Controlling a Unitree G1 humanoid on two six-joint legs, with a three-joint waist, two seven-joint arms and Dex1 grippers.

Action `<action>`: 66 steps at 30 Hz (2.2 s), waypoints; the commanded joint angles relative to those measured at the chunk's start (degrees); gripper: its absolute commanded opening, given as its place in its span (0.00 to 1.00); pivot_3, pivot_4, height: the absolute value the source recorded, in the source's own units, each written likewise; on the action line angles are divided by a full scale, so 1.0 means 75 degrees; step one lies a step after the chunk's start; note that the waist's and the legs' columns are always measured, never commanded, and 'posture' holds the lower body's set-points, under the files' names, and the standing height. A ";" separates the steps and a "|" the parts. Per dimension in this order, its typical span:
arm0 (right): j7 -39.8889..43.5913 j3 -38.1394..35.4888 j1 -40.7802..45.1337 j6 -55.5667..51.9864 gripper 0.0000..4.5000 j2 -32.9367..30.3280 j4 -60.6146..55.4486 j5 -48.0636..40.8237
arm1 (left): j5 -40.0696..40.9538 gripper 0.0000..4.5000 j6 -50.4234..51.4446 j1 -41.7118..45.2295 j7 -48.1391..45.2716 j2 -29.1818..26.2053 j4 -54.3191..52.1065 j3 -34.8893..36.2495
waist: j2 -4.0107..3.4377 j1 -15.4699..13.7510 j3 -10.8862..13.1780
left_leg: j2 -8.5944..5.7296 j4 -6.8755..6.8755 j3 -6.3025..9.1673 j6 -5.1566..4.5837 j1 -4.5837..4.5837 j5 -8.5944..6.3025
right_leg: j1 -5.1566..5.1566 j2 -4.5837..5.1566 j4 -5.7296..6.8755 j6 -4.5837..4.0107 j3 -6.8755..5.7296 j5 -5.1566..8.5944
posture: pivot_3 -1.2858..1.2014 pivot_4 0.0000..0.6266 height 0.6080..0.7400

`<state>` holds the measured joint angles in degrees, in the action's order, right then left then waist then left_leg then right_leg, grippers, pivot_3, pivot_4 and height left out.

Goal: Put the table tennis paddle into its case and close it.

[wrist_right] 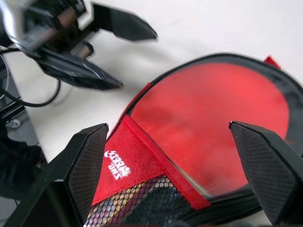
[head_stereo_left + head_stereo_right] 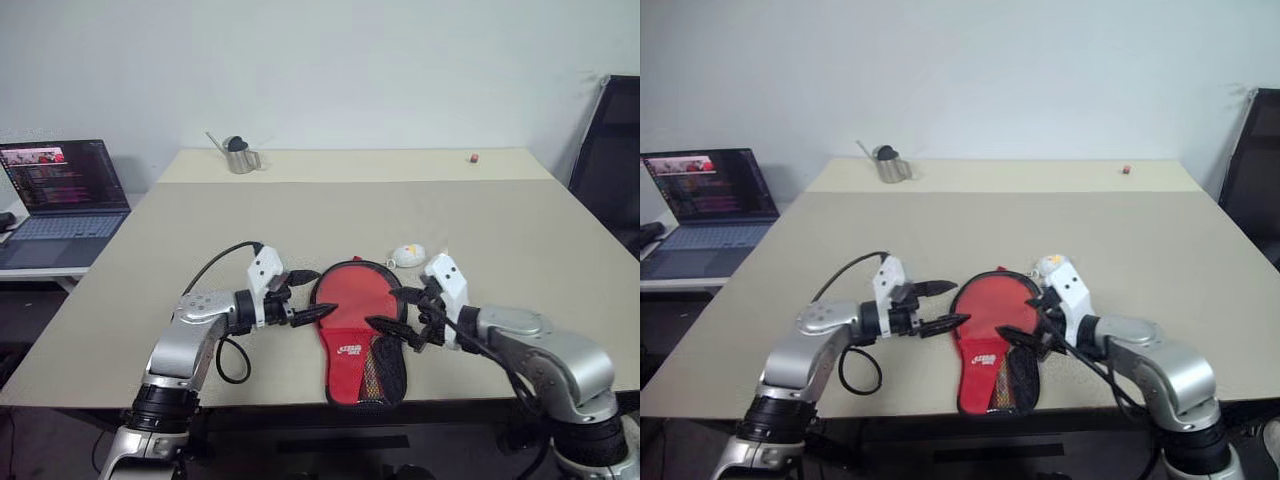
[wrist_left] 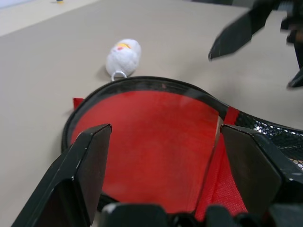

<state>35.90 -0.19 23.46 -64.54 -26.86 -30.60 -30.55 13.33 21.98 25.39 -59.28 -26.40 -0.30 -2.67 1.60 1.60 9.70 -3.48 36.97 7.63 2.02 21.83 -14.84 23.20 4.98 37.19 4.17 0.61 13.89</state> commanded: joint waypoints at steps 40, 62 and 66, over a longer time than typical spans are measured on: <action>0.0902 0.1021 0.5579 0.7786 1.00 0.0703 1.2467 0.3921 | -0.1304 1.00 -0.2133 0.0917 -0.0177 0.0535 0.2580 -0.1574 | -0.0011 0.0091 0.0005 | -0.0009 -0.0010 -0.0030 0.0013 0.0004 0.0004 | 0.0019 -0.0006 -0.0014 -0.0015 0.0024 -0.0011 | 0.52 0.24 1.00; 0.0710 0.1769 0.5781 0.9400 1.00 0.0918 1.3501 0.5759 | -0.1375 1.00 -0.2163 0.0832 -0.0188 0.0425 0.2554 -0.1625 | -0.0036 0.0168 0.0005 | -0.0010 -0.0008 -0.0028 0.0023 -0.0003 0.0010 | 0.0019 -0.0007 -0.0002 -0.0015 0.0029 -0.0011 | 0.52 0.24 1.00; 0.0373 0.1803 0.5810 0.9394 1.00 0.1003 1.3689 0.5976 | -0.1377 1.00 -0.2145 0.0799 -0.0192 0.0402 0.2518 -0.1636 | -0.0039 0.0190 0.0004 | -0.0010 -0.0008 -0.0029 0.0024 -0.0004 0.0011 | 0.0019 -0.0008 -0.0001 -0.0015 0.0031 -0.0011 | 0.52 0.24 1.00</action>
<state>39.67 13.12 65.52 4.85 -19.54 71.91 13.57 4.19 5.69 32.51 -60.33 -22.71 19.20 -13.48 1.31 3.02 9.73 -3.56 36.91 7.41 2.20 21.79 -14.76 23.34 4.92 37.18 4.06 0.84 13.81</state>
